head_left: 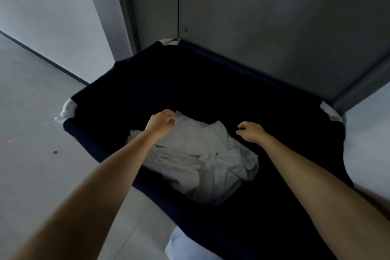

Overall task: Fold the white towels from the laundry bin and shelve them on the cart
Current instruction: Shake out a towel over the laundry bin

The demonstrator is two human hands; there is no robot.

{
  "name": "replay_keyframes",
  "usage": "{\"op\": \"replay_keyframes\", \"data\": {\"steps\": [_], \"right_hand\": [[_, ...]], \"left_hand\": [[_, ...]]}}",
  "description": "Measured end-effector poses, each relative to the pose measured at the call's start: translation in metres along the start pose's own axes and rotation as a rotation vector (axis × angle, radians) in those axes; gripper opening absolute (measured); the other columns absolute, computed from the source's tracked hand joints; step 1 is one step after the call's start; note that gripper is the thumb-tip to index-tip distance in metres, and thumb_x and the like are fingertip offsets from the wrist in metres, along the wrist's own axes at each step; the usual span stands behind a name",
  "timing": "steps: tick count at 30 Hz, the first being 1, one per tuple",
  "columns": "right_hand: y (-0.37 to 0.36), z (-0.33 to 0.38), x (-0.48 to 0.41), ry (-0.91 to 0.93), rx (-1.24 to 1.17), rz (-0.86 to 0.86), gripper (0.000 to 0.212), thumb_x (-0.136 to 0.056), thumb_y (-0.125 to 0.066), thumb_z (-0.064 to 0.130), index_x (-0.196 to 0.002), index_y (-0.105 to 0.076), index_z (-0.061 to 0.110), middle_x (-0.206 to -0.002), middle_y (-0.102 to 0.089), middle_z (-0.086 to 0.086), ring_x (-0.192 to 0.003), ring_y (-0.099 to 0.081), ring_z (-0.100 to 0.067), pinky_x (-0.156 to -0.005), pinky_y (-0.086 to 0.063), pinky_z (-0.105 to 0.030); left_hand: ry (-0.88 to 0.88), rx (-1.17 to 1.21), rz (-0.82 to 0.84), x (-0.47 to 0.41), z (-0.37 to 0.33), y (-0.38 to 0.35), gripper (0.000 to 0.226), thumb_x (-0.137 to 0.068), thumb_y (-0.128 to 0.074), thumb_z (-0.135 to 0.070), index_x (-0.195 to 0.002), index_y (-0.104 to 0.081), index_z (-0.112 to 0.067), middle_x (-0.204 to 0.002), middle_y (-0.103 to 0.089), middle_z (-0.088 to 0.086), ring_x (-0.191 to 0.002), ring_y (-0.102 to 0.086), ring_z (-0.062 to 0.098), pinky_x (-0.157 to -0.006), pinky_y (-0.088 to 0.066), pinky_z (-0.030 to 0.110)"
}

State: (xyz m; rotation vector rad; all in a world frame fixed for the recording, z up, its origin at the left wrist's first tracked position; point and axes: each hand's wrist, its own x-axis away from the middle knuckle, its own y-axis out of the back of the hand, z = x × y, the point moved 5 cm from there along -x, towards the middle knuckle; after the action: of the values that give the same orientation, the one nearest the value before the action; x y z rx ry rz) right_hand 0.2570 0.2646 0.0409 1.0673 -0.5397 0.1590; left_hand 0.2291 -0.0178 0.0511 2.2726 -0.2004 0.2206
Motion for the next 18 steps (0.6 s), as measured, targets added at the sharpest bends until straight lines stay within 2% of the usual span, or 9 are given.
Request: {"op": "replay_keyframes", "data": {"steps": [4, 8, 12, 18], "right_hand": [[0.006, -0.001, -0.054, -0.061, 0.018, 0.041, 0.044, -0.097, -0.046, 0.030, -0.134, -0.047, 0.005, -0.137, -0.048, -0.013, -0.123, -0.047, -0.026, -0.103, -0.039, -0.034], [-0.006, -0.017, -0.101, -0.126, 0.022, 0.110, 0.037, -0.097, -0.044, 0.025, -0.130, -0.050, 0.007, -0.132, -0.051, -0.013, -0.116, -0.051, -0.026, -0.095, -0.042, -0.031], [-0.033, -0.040, -0.147, -0.199, 0.016, 0.164, 0.040, -0.097, -0.046, 0.026, -0.134, -0.047, 0.012, -0.139, -0.046, -0.009, -0.122, -0.048, -0.025, -0.098, -0.040, -0.027], [-0.091, -0.077, -0.221, -0.286, 0.040, 0.257, 0.039, -0.096, -0.049, 0.023, -0.134, -0.046, 0.013, -0.141, -0.042, -0.010, -0.126, -0.043, -0.024, -0.099, -0.033, -0.023]], "left_hand": [[0.019, 0.007, 0.050, -0.073, -0.006, -0.007, 0.038, -0.097, -0.042, -0.016, -0.134, -0.049, -0.016, -0.135, -0.053, 0.006, -0.122, -0.050, 0.024, -0.092, -0.040, 0.026], [0.061, 0.020, 0.126, -0.124, 0.009, -0.039, 0.038, -0.097, -0.045, -0.019, -0.135, -0.048, -0.017, -0.137, -0.052, 0.004, -0.121, -0.050, 0.022, -0.096, -0.036, 0.022], [0.112, 0.075, 0.205, -0.177, 0.030, -0.076, 0.034, -0.096, -0.047, -0.017, -0.130, -0.053, -0.014, -0.132, -0.055, 0.005, -0.117, -0.052, 0.023, -0.095, -0.035, 0.020], [0.088, 0.061, 0.381, -0.250, 0.070, -0.159, 0.034, -0.096, -0.047, -0.015, -0.130, -0.051, -0.012, -0.133, -0.054, 0.005, -0.118, -0.051, 0.023, -0.094, -0.031, 0.015]]}}
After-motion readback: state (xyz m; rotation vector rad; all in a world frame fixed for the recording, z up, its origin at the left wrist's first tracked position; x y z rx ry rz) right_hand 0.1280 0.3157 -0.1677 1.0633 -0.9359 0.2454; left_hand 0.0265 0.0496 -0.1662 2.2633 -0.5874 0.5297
